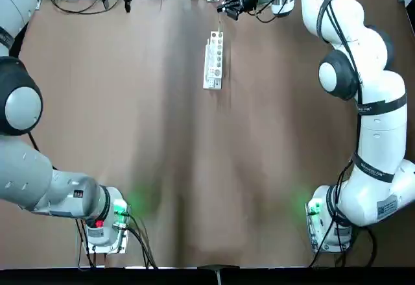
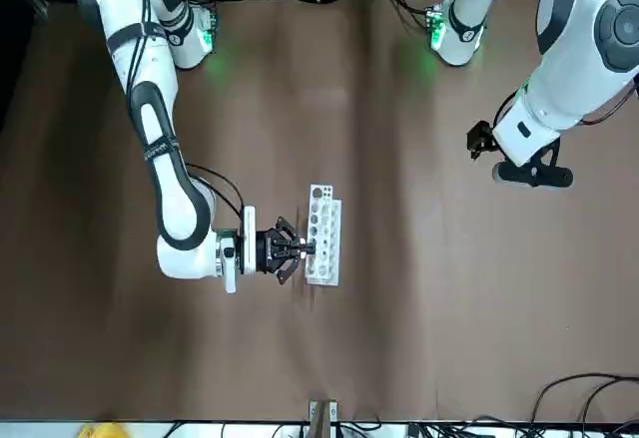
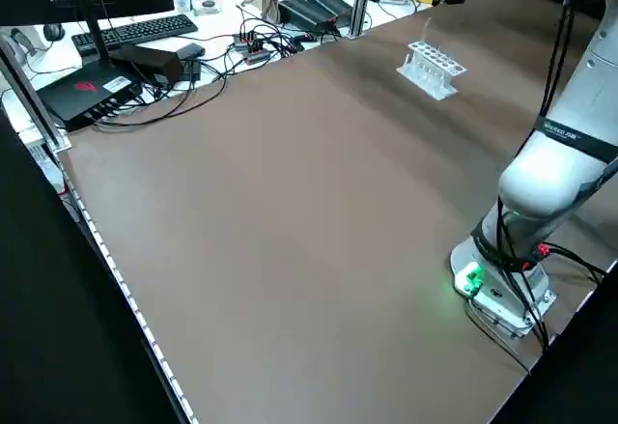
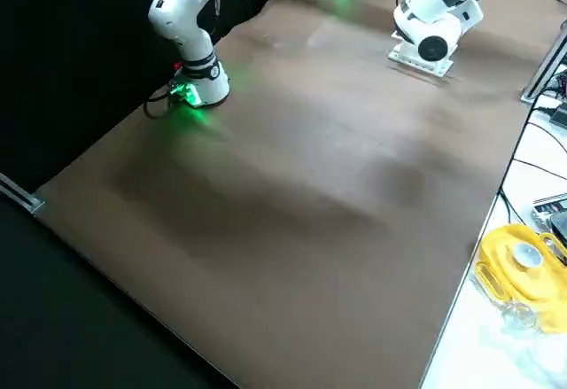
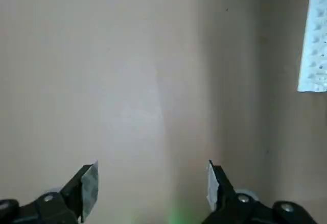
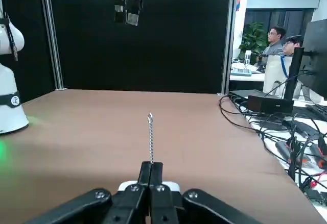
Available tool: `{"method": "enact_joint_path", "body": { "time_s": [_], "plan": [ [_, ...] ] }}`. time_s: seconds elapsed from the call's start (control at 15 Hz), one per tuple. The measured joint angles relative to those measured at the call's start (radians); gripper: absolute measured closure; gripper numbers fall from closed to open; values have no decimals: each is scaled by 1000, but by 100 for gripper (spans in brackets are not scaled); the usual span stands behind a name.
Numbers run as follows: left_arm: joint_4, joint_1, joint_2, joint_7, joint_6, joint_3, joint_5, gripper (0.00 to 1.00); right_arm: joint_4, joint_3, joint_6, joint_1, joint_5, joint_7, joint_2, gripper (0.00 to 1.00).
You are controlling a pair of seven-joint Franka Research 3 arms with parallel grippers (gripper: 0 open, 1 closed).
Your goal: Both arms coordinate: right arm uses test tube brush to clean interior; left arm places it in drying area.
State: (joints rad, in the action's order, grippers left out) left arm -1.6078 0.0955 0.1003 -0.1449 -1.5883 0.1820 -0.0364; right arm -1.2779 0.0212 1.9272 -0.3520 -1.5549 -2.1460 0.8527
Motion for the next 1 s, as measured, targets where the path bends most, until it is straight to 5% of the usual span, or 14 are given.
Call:
{"method": "enact_joint_path", "body": {
  "time_s": [0.6, 1.0],
  "plan": [
    [0, -24, 6, 219, 0, -2, 4, 0, 9, 1, -7, 3, -9, 6, -20, 98],
    [32, -40, 41, 360, -18, -1, 245, 0, 10, 0, -76, 11, -9, 64, -45, 98]
  ]
}}
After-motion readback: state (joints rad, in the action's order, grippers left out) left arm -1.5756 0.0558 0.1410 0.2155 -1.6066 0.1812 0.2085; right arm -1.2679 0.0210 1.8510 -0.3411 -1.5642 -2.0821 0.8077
